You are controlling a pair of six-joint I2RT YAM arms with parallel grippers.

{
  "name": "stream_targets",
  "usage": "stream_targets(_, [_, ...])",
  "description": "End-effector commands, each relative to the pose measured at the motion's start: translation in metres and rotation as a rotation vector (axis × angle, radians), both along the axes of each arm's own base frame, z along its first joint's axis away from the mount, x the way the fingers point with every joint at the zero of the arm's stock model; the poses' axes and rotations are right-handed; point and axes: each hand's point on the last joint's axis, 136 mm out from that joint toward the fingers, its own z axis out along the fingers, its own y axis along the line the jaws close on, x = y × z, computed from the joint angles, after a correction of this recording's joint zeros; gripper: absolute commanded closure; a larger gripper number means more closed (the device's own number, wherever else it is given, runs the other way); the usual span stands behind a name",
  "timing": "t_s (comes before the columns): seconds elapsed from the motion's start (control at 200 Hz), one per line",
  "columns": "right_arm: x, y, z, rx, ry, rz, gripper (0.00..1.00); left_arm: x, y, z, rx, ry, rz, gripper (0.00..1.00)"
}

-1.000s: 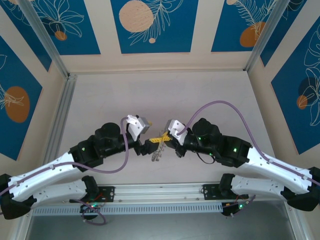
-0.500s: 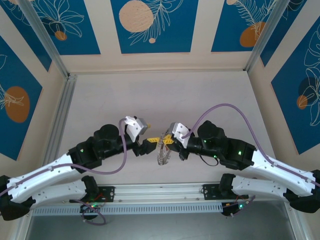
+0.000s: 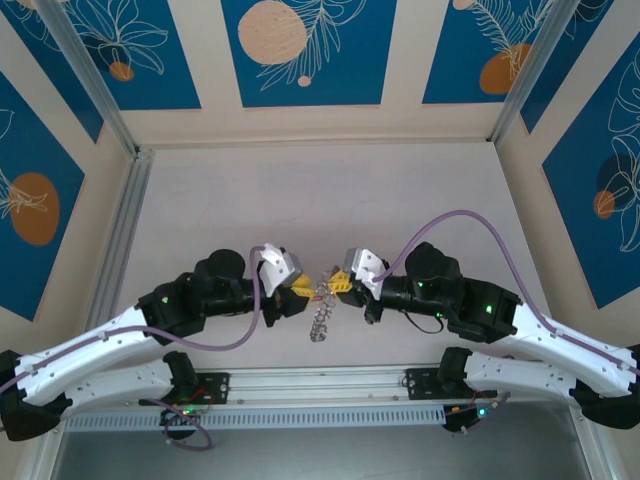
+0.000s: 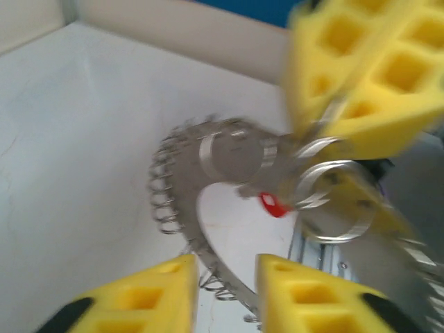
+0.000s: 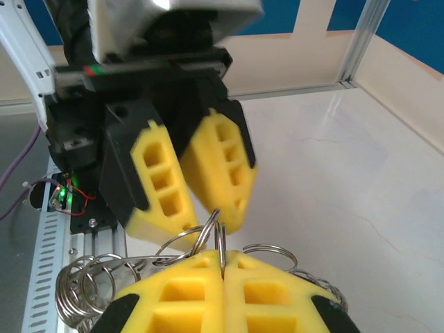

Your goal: Put the keys on the keyring

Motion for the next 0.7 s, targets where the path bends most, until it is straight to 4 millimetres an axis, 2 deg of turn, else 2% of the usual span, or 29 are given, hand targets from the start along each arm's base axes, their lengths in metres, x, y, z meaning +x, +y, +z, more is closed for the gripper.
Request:
stream_targets(0.0, [-0.005, 0.001, 0.017, 0.029, -0.029, 0.038, 1.00, -0.037, 0.004, 0.047, -0.108, -0.059, -0.199, 0.77])
stream_targets(0.1, [-0.006, 0.000, 0.015, 0.010, -0.030, 0.042, 1.00, -0.034, 0.015, 0.050, -0.052, -0.103, -0.170, 0.70])
stream_targets(0.205, [-0.008, 0.001, 0.015, 0.000, -0.031, 0.062, 1.00, -0.029, 0.017, 0.054, -0.016, -0.134, -0.148, 0.67])
stream_targets(0.34, [-0.012, 0.007, 0.015, -0.014, -0.022, 0.097, 1.00, -0.024, 0.006, 0.061, -0.030, -0.158, -0.164, 0.70])
stream_targets(0.49, [-0.011, 0.014, 0.012, -0.033, -0.009, 0.110, 1.00, -0.019, -0.007, 0.055, 0.009, -0.165, -0.190, 0.73])
stream_targets(0.695, [-0.012, 0.016, 0.012, -0.033, -0.012, 0.126, 1.00, -0.014, -0.010, 0.049, 0.051, -0.171, -0.179, 0.76])
